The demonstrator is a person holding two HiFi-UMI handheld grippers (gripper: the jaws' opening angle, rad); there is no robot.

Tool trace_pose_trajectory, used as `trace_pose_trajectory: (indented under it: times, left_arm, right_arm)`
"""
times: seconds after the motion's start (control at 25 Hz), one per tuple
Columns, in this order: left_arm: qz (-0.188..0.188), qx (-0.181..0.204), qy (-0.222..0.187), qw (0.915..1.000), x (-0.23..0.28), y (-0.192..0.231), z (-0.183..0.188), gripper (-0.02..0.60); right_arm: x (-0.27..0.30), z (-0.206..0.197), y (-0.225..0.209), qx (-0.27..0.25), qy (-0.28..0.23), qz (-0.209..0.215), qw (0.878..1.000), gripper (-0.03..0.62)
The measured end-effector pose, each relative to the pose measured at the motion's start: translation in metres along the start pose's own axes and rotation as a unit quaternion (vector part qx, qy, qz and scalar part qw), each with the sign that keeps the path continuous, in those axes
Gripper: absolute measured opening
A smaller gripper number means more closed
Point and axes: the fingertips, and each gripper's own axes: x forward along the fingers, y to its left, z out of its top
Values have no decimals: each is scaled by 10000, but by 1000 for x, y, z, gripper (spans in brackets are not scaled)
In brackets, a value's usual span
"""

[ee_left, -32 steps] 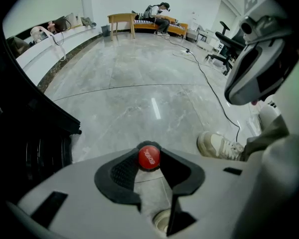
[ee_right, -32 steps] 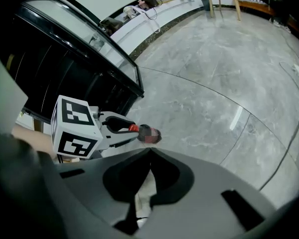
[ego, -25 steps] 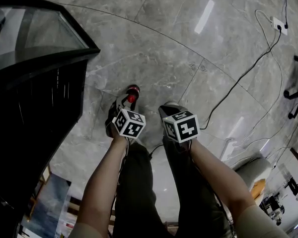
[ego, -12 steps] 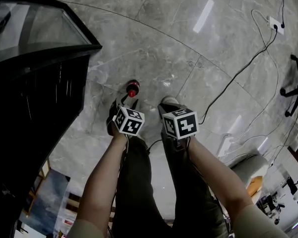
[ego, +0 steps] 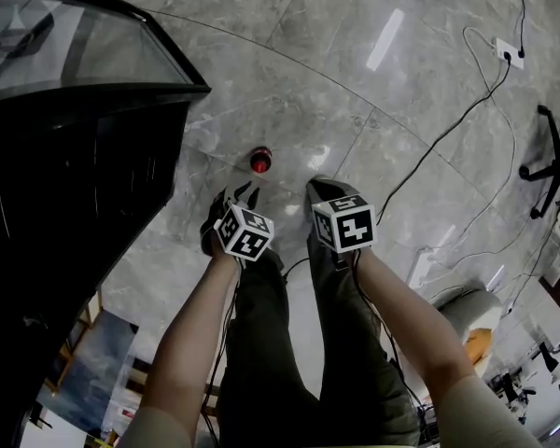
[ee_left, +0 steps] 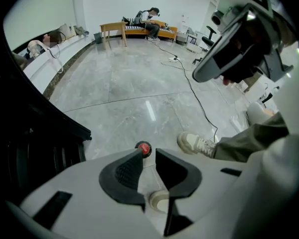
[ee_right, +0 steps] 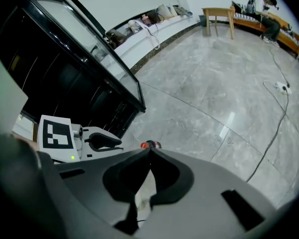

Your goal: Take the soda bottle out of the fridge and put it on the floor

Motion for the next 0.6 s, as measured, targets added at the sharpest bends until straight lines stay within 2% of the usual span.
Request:
trace_pose_trajectory:
  times: [0.28,0.6]
  left_arm:
    - [-2,-103,-207,9997,-61,-1,9,43]
    - [105,-172,-593,9980,-151,-6,27,21]
  right_arm:
    - [-58,33,24,-508,-262,-176,9982,-5]
    - [-127,66,65,-1053,-622,-181,9923,-5]
